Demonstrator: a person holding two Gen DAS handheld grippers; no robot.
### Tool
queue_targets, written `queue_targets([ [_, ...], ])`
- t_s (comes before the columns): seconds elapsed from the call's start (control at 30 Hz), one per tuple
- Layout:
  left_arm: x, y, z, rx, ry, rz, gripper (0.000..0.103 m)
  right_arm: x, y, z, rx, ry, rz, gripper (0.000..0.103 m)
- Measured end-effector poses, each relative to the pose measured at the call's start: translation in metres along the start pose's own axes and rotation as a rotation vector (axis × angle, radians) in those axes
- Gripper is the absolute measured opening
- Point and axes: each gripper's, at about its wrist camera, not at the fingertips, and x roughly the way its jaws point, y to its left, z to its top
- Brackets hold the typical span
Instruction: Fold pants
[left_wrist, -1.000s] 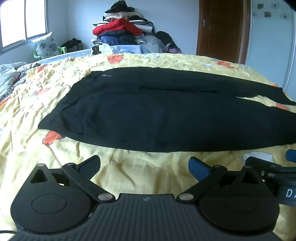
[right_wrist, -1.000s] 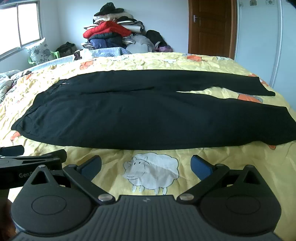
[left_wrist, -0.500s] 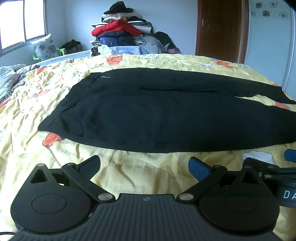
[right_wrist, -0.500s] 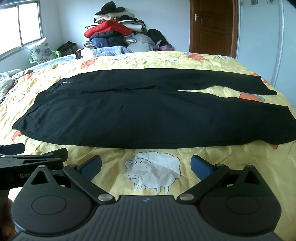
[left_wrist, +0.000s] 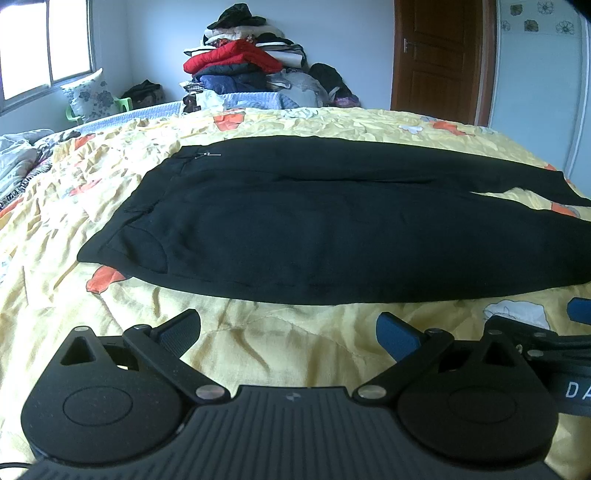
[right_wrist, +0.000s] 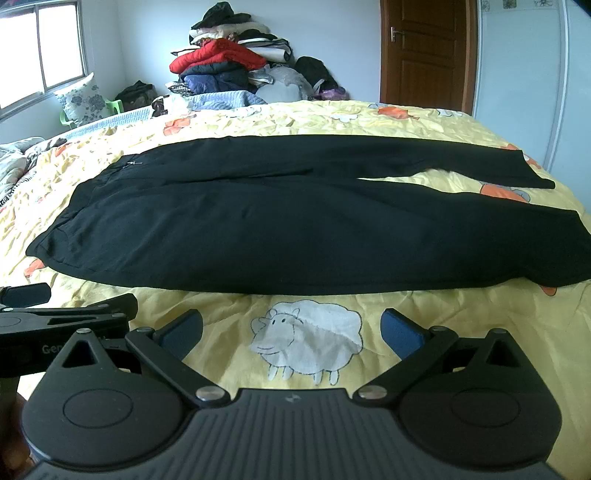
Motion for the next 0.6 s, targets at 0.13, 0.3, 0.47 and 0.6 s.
queue_targets([
  [0.13,-0.0004,0.0002,-0.0004,0.000,-0.001,0.001,0.103,-0.0001,-0.0010,0.0008,0.001,0.001,0.000,0.103],
  [0.3,-0.0004,0.0003,-0.0006,-0.001,-0.002,0.001,0.103,-0.0001,-0.0008,0.0007,0.000,0.002,0.001,0.103],
  [0.47,-0.0006,0.0006,-0.0006,0.000,-0.001,0.003,0.103,-0.0001,-0.0003,0.0003,0.002,0.003,0.002,0.103],
  [0.6,0.0001,0.0020,-0.0018,-0.003,0.000,0.004,0.103,-0.0002,-0.0009,0.0006,0.001,0.003,0.002,0.103],
])
